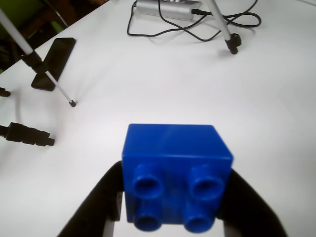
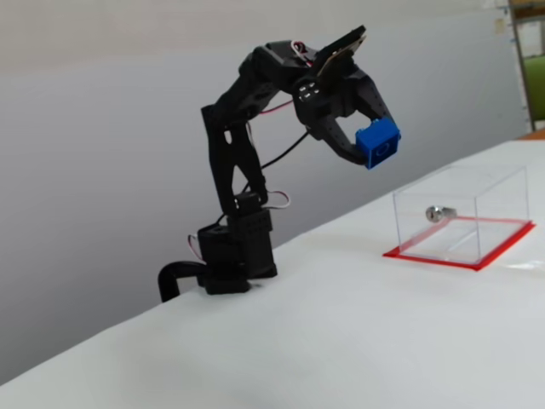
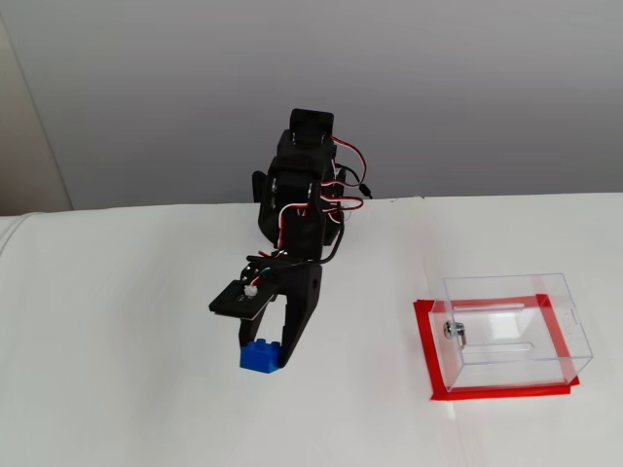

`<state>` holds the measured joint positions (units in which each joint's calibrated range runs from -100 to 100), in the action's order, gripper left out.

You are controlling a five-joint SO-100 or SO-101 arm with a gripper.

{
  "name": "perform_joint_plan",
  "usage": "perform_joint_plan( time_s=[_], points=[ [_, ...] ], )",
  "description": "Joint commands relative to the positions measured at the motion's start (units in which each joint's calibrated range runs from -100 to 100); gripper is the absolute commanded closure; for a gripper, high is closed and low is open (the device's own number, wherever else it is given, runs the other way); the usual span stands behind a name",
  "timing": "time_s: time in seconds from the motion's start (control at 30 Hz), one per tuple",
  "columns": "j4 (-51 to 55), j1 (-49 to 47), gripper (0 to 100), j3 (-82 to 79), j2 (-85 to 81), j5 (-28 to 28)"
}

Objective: Pick the blue lego brick and place it into the transparent box

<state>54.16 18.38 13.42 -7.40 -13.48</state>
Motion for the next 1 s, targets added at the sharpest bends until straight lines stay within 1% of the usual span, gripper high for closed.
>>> perform_joint_plan(
  time_s=[0.0,0.23,0.37,0.4,0.43,0.53,0.77,0.97],
  points=[
    [-0.37,-4.36,86,2.95,-4.69,0.28],
    [1.63,-15.9,86,2.95,-7.41,0.44],
    [3.98,-24.03,86,2.95,-8.17,3.31],
    [4.07,-26.18,86,2.95,-8.34,3.98],
    [4.07,-30.39,86,2.95,-8.51,4.66],
    [3.98,-36.38,86,2.95,-8.6,5.92],
    [3.89,-49.02,86,2.95,-7.75,10.61],
    [3.11,-58.19,86,0.15,-7.49,13.07]
  ],
)
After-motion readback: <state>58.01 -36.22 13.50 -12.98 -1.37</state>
